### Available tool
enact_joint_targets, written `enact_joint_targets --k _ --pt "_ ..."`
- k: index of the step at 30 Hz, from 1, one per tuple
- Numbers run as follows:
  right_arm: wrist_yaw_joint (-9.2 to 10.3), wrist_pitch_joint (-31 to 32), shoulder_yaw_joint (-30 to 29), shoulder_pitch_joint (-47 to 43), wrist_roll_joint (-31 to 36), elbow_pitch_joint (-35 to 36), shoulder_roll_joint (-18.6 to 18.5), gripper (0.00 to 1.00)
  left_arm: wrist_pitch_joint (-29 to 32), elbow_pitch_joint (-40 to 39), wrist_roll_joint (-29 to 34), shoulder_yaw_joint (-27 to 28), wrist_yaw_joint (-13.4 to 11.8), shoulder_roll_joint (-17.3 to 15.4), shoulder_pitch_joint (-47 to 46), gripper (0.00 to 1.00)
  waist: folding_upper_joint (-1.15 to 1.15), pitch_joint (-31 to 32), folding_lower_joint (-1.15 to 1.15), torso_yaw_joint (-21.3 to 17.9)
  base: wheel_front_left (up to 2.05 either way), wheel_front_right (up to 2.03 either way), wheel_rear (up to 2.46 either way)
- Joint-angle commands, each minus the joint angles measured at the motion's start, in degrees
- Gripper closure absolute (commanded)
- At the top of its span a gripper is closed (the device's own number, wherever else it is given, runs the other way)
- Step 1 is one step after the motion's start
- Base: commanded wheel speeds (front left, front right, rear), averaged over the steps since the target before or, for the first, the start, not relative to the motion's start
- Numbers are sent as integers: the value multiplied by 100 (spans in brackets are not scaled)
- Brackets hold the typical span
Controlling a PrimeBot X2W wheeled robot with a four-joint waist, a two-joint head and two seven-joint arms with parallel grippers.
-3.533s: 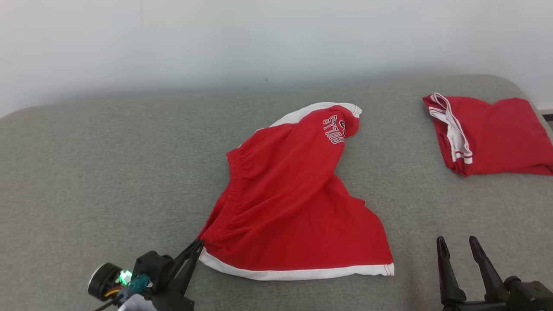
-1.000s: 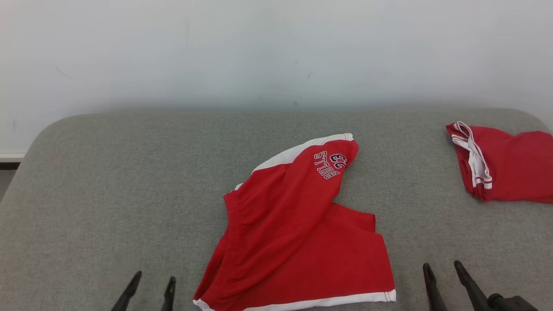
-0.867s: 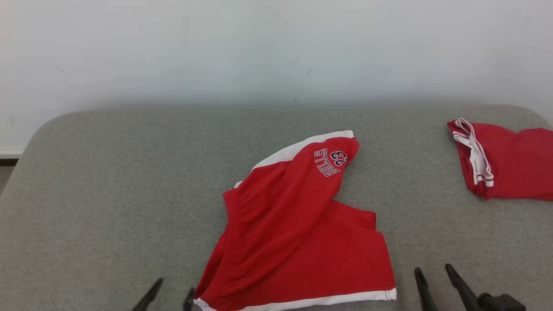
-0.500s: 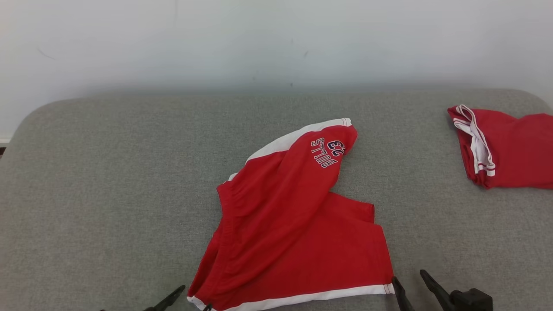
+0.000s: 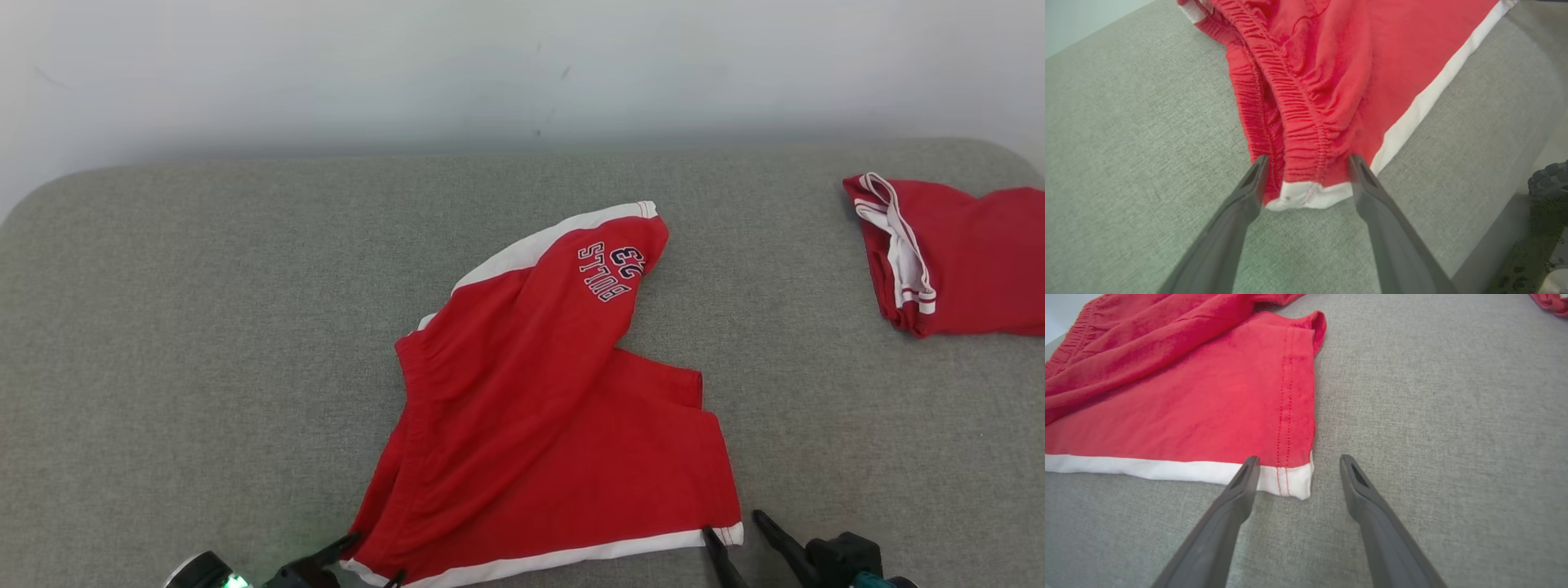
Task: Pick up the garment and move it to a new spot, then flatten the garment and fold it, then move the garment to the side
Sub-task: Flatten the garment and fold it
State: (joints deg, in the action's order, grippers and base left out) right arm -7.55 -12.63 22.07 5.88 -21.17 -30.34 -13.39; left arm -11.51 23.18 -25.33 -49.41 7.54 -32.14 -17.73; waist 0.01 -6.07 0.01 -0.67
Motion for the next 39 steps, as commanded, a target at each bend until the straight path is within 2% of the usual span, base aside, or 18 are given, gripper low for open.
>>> enact_joint_targets --k 1,5,6,7,8,9,17,22,27,33,39 --pt "17 -34 5 50 -17 -12 13 0 -10 24 -69 -21 -14 -27 -54 0 -1 -17 -1 -8 0 0 0" --pt "17 -62 150 214 -103 -236 59 0 -53 203 -240 -259 -14 -37 -195 0 -1 -65 -1 -1 0 0 0" --pt "17 -75 184 246 -131 -290 75 0 -63 249 -287 -299 -14 -40 -216 23 -1 -75 -1 2 0 0 0" --pt "17 -69 234 275 -171 -354 90 10 -88 282 -333 -324 -14 -43 -243 55 -1 -85 -1 7 0 0 0" --pt "17 -72 281 307 -209 -416 101 60 -102 324 -389 -356 -14 -48 -256 100 -1 -93 -1 13 0 0 0" --pt "17 -63 334 333 -237 -469 117 100 -125 353 -435 -376 -14 -52 -272 100 -1 -97 -1 18 0 0 0" --pt "16 -219 404 514 -360 -284 63 100 -329 193 -738 -140 -45 72 -190 100 -1 -56 -1 45 0 0 0" --pt "17 -252 158 680 -372 241 -71 100 -370 -249 -890 309 -94 102 -208 100 -1 -23 -1 11 0 0 0" --pt "17 -168 -92 1186 -512 783 -328 100 -366 -872 -1004 854 -136 90 -643 100 -1 -120 -1 -44 0 0 0" --pt "17 232 -288 2305 -943 995 -417 100 -117 -1082 -1182 1205 -70 150 -1845 100 -1 -608 -1 -89 0 0 0" --pt "17 708 -489 4155 -1344 847 -384 100 410 -932 -1452 1409 -8 239 -3759 100 -1 -1449 -1 -188 0 0 0"
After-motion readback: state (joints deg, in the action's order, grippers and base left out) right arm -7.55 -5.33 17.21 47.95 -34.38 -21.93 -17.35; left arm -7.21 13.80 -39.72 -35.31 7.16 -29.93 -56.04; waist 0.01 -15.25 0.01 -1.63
